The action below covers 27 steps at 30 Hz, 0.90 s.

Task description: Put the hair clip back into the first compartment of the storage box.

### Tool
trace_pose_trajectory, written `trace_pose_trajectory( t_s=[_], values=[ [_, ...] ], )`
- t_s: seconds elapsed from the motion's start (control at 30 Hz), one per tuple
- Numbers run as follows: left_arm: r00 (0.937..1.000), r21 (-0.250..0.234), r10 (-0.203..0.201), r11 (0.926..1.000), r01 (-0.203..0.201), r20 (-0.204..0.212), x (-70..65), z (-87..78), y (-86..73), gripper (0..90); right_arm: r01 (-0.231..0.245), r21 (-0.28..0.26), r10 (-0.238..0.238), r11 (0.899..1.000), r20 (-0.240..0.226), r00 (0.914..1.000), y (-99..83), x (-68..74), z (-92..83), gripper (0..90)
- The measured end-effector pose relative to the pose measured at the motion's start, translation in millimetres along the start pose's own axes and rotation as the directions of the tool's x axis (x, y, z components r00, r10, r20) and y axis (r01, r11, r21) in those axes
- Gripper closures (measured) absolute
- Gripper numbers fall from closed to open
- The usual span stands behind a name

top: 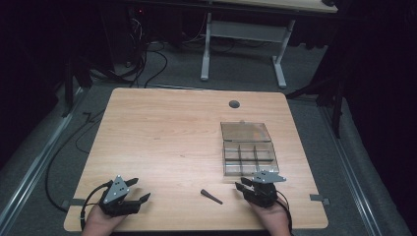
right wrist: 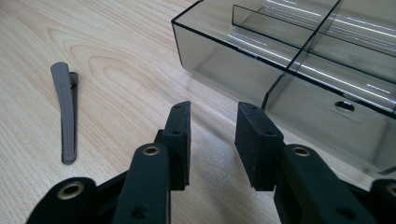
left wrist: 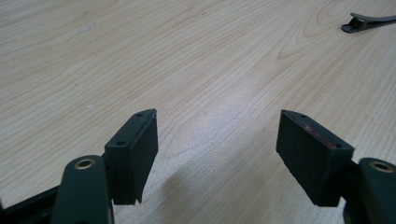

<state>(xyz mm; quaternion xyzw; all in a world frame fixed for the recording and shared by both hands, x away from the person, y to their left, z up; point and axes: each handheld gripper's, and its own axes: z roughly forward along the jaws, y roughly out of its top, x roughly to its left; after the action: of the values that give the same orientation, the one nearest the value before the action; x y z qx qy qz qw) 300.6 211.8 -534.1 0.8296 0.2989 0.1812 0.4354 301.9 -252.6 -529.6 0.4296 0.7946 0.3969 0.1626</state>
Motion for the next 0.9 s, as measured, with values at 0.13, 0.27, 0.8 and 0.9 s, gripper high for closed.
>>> trace_pose_trajectory(
  t_s=[0.13,0.27,0.8,0.9],
  values=[
    [1.0,0.005,0.009,0.9999,-0.009,0.0,-1.0,0.6,0.3,29.9,-0.008,0.001,0.008,1.0,-0.001,1.0,0.3,-0.8,0.3,65.6],
    [1.0,0.005,0.009,1.0,-0.009,0.0,-1.0,0.7,0.3,29.9,-0.004,0.004,0.004,1.0,-0.004,1.0,0.3,-0.9,0.4,65.0],
    [1.0,0.007,0.006,1.0,-0.006,0.002,-0.7,1.0,0.4,29.8,0.003,0.009,-0.003,1.0,-0.021,0.9998,1.2,-0.9,0.5,62.3],
    [1.0,0.009,0.004,1.0,-0.004,0.0,-0.6,1.3,0.5,29.9,0.026,0.001,-0.026,1.0,-0.029,0.9992,4.5,5.2,-1.5,61.6]
  ],
)
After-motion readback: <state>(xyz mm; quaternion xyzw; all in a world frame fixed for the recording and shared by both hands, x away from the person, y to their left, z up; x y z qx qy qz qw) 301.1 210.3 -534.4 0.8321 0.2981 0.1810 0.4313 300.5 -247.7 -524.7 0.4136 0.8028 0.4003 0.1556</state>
